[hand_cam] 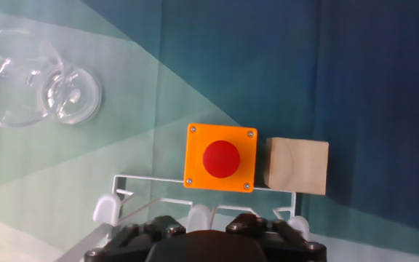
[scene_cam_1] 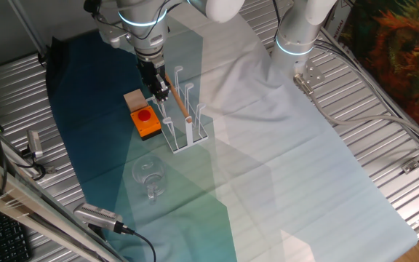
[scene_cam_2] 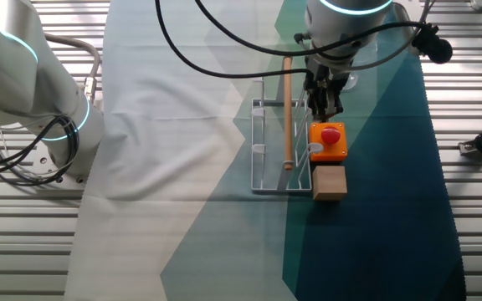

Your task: Put the cup on the cup rack

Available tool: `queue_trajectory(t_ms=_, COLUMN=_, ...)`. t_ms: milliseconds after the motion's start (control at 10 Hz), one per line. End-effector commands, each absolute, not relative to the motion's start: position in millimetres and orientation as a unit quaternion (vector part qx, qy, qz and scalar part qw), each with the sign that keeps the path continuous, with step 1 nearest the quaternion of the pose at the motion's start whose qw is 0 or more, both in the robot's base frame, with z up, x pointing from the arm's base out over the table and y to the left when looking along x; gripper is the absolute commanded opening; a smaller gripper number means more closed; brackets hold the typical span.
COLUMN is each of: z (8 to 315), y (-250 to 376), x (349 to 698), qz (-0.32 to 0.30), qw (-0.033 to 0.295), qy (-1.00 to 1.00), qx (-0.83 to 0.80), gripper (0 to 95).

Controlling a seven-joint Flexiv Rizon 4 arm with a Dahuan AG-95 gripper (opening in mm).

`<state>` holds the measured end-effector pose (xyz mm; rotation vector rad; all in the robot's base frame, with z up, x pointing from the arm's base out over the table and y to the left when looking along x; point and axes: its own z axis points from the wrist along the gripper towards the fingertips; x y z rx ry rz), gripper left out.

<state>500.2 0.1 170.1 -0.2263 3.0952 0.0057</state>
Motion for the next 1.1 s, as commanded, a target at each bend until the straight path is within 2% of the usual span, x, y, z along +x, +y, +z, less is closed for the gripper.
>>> queue_trajectory(t_ms=100, z=170, y=0, x=500, qz=0.002, qw=0.020, qy=0.997, qx=-0.073, gripper=0.0)
queue_trajectory(t_ms=500, z=173, y=1, x=499, qz=0.000, qw=0.026, qy=0.997, qx=-0.076, gripper=0.0)
queue_trajectory(t_ms=700, z=180, y=11, x=516, qz=-0.002, qw=0.018, qy=0.997, qx=-0.073, gripper=0.0)
queue_trajectory(t_ms=1100, z=194, y=40, x=546, qz=0.000, qw=0.023, qy=0.997, qx=-0.070, gripper=0.0)
